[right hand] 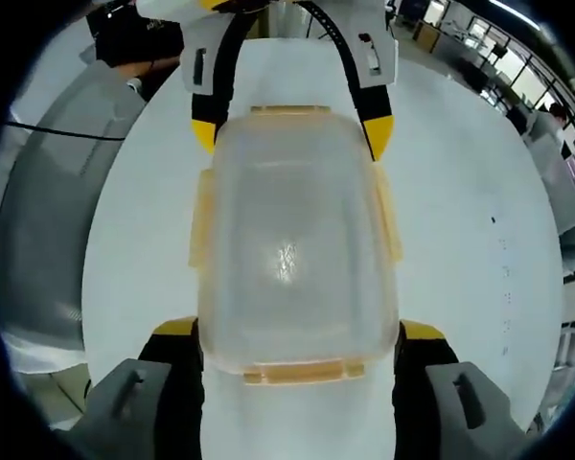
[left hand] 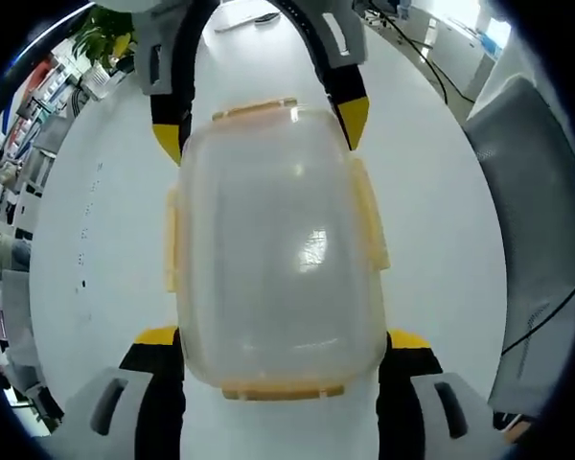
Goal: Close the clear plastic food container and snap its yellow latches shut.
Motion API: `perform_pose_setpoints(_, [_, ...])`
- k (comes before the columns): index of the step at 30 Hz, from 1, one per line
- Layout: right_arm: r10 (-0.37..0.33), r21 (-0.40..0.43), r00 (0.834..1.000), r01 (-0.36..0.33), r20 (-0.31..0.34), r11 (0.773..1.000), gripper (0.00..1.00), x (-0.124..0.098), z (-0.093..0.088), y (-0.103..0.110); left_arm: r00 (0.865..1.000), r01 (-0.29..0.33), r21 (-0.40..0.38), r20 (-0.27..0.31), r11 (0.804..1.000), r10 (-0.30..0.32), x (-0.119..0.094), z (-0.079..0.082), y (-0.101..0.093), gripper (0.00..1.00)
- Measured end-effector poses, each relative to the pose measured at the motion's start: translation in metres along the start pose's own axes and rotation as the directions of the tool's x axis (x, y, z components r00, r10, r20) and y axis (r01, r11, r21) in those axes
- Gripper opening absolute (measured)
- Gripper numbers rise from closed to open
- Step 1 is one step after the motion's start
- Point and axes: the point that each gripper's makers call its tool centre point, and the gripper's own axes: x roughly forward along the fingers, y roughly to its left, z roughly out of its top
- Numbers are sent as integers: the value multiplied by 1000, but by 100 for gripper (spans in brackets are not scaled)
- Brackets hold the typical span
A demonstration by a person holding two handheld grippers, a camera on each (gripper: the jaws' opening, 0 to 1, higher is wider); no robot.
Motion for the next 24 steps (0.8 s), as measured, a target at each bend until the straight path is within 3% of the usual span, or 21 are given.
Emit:
perform_pose_setpoints(4, [-1,3,1000,1,-1,1000,78,-1,-1,-1,1000,-12,2,-15,1000,12,-2,-6,1,80])
perform_pose_setpoints(6, [-4,4,1000,4,-7,1000,77,-1,-2,-2,1000,-17,-31,12,999,18,-4,-4,1,82])
perform_pose_setpoints(10, [-10,7,1000,10,-13,1000,83,-3,-4,-2,998,4,-80,59,997,1,-10,1,-3,100])
perform_pose_setpoints(15, [-16,31,1000,15,14,999,88,-11,-2,2,996,-38,-66,74,997,43,-16,3,-2,99])
perform_pose_setpoints(19, [-48,57,997,45,53,997,99,-18,1,3,992,-44,-103,112,994,55,-21,6,-9,99])
perform_pose_setpoints(24, [-72,85,995,66,67,994,99,-27,-3,12,981,-20,-190,187,982,57,-30,13,-25,99])
